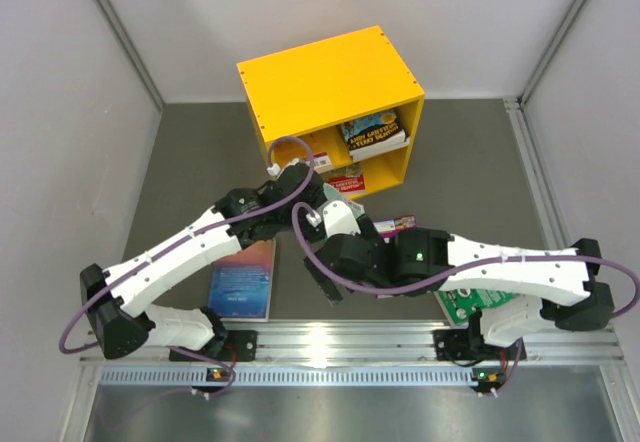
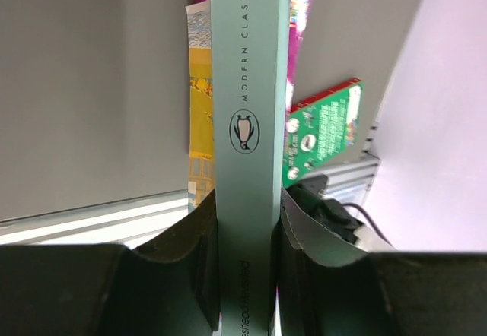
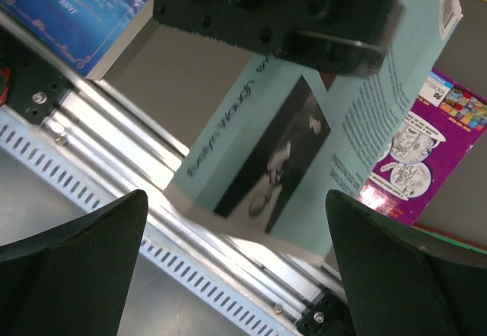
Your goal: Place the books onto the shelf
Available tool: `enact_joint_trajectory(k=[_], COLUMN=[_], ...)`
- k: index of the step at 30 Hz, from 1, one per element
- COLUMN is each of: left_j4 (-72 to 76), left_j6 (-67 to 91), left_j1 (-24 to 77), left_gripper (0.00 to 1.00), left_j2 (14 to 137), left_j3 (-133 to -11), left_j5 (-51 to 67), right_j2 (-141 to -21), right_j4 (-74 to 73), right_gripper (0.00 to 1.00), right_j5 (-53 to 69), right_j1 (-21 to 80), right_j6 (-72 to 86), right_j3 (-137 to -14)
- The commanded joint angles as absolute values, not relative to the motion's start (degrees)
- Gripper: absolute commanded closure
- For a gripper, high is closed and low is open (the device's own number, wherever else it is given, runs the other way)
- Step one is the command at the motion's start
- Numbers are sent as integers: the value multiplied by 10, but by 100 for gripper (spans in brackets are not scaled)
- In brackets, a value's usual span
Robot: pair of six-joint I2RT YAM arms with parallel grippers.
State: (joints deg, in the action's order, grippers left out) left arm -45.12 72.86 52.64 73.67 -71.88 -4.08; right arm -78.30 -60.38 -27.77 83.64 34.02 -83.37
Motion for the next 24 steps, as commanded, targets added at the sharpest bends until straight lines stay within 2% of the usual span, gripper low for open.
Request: enact_joint_trajectory(k=[1,3,5,6,9,10,11,12,15,16,19,20,24], left_j4=[-420,-419,-417,-418,-424,-428,-428,-428,-418,-419,-421,-421,-424], left_j6=[748,755,758,759,758,758,759,759,760,761,760,759,743], left_j1=[529,529,528,529,529,529,529,529,528,528,528,528,528], left_gripper=[100,100,100,100,100,100,100,100,100,100,85,73,51], left_j2=[732,729,725,723,720,719,716,713,703,701,690,686,646], left_j3=[-770,-773,-773,-773,-772,-770,-768,-766,-759,-759,-758,-757,-748], left_j5=[-13,-6,-3,-3,-3,-3,-3,-3,-3,-3,-3,-3,16], right_j2=[-802,-815,-823,-825,-827,-825,-821,-819,-802,-795,-759,-732,-658], right_j4=[-572,-572,-579,-584,-596,-599,-604,-606,-619,-622,-642,-646,-664], right_gripper=[0,1,10,21,45,59,66,76,92,100,100,100,100], right_j5=[-340,-356,-384,-401,-423,-431,-435,-439,-447,-452,-459,-459,-445], right_j1=[847,848,849,848,849,849,849,850,853,853,852,852,837], right_j6=[337,337,337,337,344,346,350,356,371,377,411,419,476], right_j3=[-853,-853,-855,-857,-865,-867,-867,-867,-862,-860,-846,-833,-795])
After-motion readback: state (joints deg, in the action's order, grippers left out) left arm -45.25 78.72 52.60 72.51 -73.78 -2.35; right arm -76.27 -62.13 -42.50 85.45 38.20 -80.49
